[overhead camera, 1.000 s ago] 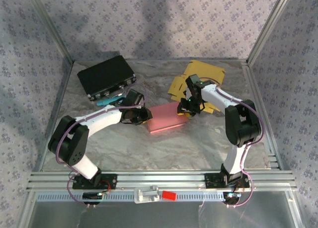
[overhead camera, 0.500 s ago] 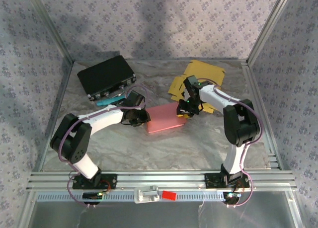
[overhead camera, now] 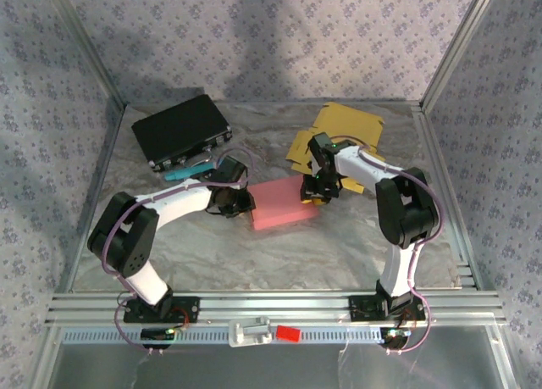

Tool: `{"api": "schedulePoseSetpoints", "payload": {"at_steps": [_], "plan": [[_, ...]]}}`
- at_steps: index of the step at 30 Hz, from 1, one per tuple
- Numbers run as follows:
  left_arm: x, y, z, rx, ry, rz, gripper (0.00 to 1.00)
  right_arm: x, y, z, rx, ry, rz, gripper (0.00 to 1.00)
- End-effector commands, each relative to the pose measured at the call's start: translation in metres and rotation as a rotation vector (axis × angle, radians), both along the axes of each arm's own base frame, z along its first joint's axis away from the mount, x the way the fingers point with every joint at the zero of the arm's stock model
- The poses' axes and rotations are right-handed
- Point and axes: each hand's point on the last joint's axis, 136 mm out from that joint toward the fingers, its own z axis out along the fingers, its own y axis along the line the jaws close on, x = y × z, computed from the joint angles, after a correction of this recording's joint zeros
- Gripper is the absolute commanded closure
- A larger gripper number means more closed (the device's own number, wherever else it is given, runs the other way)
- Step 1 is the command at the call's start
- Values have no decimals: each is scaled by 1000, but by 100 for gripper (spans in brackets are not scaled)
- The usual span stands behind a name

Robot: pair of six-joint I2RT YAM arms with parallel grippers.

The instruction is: Fold the paper box

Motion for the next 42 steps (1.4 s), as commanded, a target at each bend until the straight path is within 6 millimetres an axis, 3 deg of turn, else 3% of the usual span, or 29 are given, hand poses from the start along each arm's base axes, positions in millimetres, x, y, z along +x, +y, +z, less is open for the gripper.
{"api": "schedulePoseSetpoints", "payload": {"at_steps": [1, 10, 18, 23, 31, 36, 42], "plan": [[-8, 8, -13, 50, 20, -16, 74, -12, -10, -9, -83, 31, 35, 65], [-6, 5, -21, 38, 22, -22, 80, -8, -14, 6, -122, -17, 59, 67], [-7, 6, -23, 42, 13, -27, 83, 3, -4, 48, -29, -114, 73, 59], [-6, 6, -24, 43, 11, -29, 85, 13, -19, 34, 13, -118, 44, 54], [-5, 4, -24, 42, 10, -34, 85, 22, 6, 4, 115, -64, 127, 50], [-5, 4, -25, 43, 10, -38, 85, 20, 22, -8, 124, -19, 144, 62], [-7, 2, -28, 25, 13, -46, 87, 11, 36, -2, 88, -34, 183, 84]]}}
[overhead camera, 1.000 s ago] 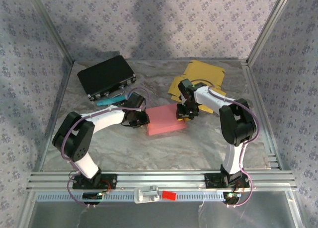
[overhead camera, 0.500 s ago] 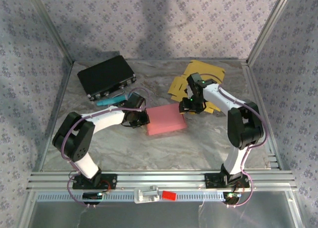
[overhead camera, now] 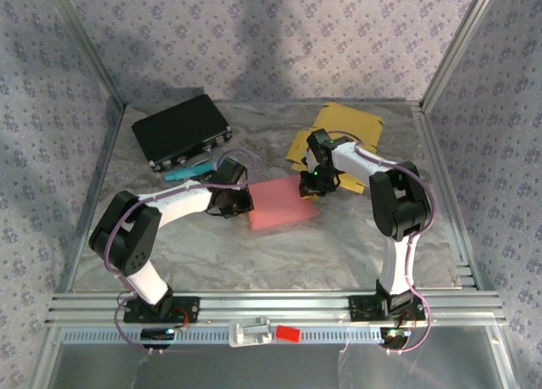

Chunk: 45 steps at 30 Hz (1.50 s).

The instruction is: Fold the paper box

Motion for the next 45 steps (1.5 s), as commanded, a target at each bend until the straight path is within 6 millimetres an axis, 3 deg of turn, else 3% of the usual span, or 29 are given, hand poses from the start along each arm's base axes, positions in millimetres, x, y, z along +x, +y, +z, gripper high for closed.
{"api": "schedulePoseSetpoints", "payload": {"at_steps": [1, 5, 8, 15, 18, 21, 25, 28, 32, 38, 42, 45], "plan": [[-12, 2, -21, 26, 43, -29, 87, -15, 27, 7, 42, 26, 55, 87], [-15, 9, -22, 43, 51, -25, 89, -22, 26, 7, 47, 39, 54, 89], [-19, 19, -27, 32, 62, -2, 93, -22, 22, 14, 86, 32, 36, 85], [-21, 34, -29, -31, 50, 12, 98, -8, 14, 45, 241, -22, 2, 57], [-20, 40, -29, -50, 41, 23, 100, -5, 7, 46, 283, -12, -12, 49], [-20, 44, -31, -77, 41, 36, 100, -8, 12, 44, 344, 13, 11, 35], [-20, 48, -35, -88, 54, 46, 100, -13, 21, 31, 377, 69, 25, 31], [-19, 49, -36, -90, 55, 50, 100, -15, 22, 22, 383, 82, 13, 30], [-17, 47, -34, -94, 52, 49, 100, -11, 41, 35, 494, 68, -1, 32], [-10, 45, -24, -109, 33, 56, 97, -8, 66, 46, 603, 109, -46, 45], [4, 45, 6, -136, -30, 79, 89, 1, 67, 52, 654, 139, -145, 53], [14, 46, 38, -131, -111, 70, 76, 8, 60, 55, 679, 205, -253, 61]]}}
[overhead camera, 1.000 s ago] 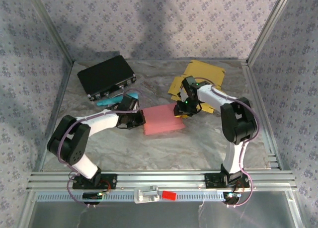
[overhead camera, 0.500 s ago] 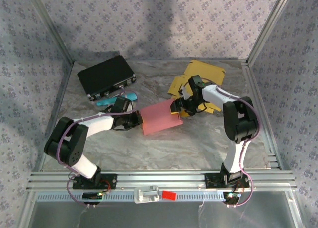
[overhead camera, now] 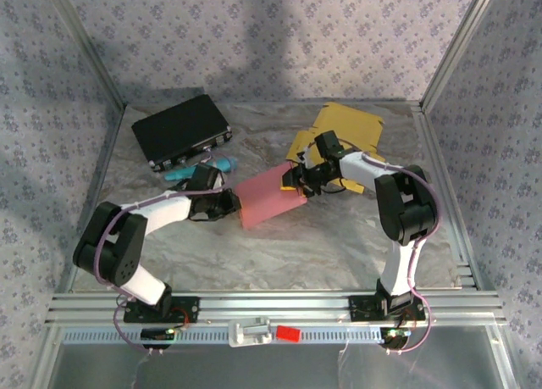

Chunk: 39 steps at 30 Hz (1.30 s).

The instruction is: Fold the paper box

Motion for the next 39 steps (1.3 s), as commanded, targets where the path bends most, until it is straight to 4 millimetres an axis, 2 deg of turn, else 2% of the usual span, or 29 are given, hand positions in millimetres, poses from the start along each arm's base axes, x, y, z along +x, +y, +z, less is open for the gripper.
{"api": "schedulePoseSetpoints", "payload": {"at_steps": [1, 5, 7, 8, 10, 11, 14, 19, 23, 30, 36, 39], "plan": [[12, 9, 41, 43, -94, 7, 72, 9, -4, 9, 66, 134, -115, 62], [12, 11, 81, 155, -268, -106, 69, 12, -11, 20, 78, 203, -172, 68], [3, -7, 111, 213, -476, -290, 68, 9, -14, 23, 74, 254, -198, 69], [-9, -22, 128, 220, -605, -412, 67, 7, -15, 24, 73, 289, -210, 70], [-40, -46, 143, 248, -815, -656, 62, 1, -19, 24, 52, 358, -237, 71], [-53, -52, 144, 284, -880, -745, 56, -3, -21, 24, 37, 401, -253, 72], [-69, -49, 130, 390, -886, -891, 54, -17, -23, 26, 18, 531, -287, 71], [-76, -53, 114, 522, -997, -1081, 51, -38, -28, 35, 4, 682, -323, 70], [-72, -60, 102, 571, -1000, -1165, 48, -48, -31, 37, -1, 768, -335, 69], [-59, -71, 89, 588, -990, -1167, 47, -56, -32, 39, -7, 821, -336, 71], [-49, -84, 87, 604, -1011, -1170, 47, -65, -32, 38, -5, 871, -330, 74], [-45, -87, 85, 625, -1011, -1175, 51, -69, -32, 37, -6, 891, -326, 73]]}}
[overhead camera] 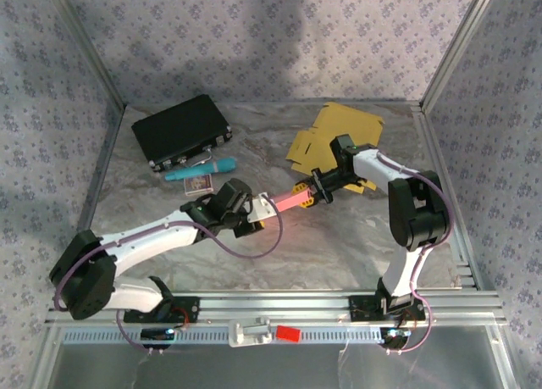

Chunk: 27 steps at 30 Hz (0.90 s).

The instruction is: Fold the paper box

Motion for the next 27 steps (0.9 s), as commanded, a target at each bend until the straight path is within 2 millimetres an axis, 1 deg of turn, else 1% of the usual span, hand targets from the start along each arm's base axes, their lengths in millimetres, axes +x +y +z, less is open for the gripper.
{"api": "schedulePoseSetpoints", "payload": {"at_steps": [1, 2, 3, 4, 6, 8, 10, 12, 13, 14, 17, 22, 24, 25, 27], "plan": [[14, -16, 24, -35, -70, -13, 54, -15, -3, 3, -8, 85, -8, 72], [13, -16, 24, -33, -65, -15, 57, -15, -4, 3, -5, 94, -10, 70], [12, -17, 24, -33, -56, -23, 60, -24, -6, -6, -13, 131, -10, 69], [10, -17, 23, -32, -45, -30, 64, -25, -7, -8, -15, 141, -12, 66], [4, -17, 21, -27, -17, -45, 72, -25, -9, -10, -20, 142, -17, 60], [0, -17, 18, -14, 13, -58, 79, -22, -10, -8, -18, 129, -21, 51], [-4, -15, 17, -2, 36, -65, 82, -19, -10, -2, -19, 106, -19, 41], [-7, -15, 17, 2, 57, -72, 83, -19, -14, 0, -29, 97, -19, 32], [-9, -15, 18, 3, 67, -76, 83, -11, -15, 10, -30, 54, -22, 29], [-11, -14, 19, 6, 77, -82, 83, -10, -19, 13, -44, 43, -24, 26], [-20, -10, 22, 32, 129, -96, 83, -8, -37, 24, -105, -19, -37, 22], [-36, 2, 20, 92, 243, -87, 83, 9, -78, 52, -222, -234, -140, 22], [-39, 13, 15, 133, 300, -49, 83, 8, -99, 60, -330, -310, -171, 21], [-39, 16, 13, 145, 323, -24, 83, 8, -105, 60, -366, -338, -188, 22], [-41, 24, 7, 177, 372, 11, 83, 1, -112, 61, -435, -383, -232, 27]]}}
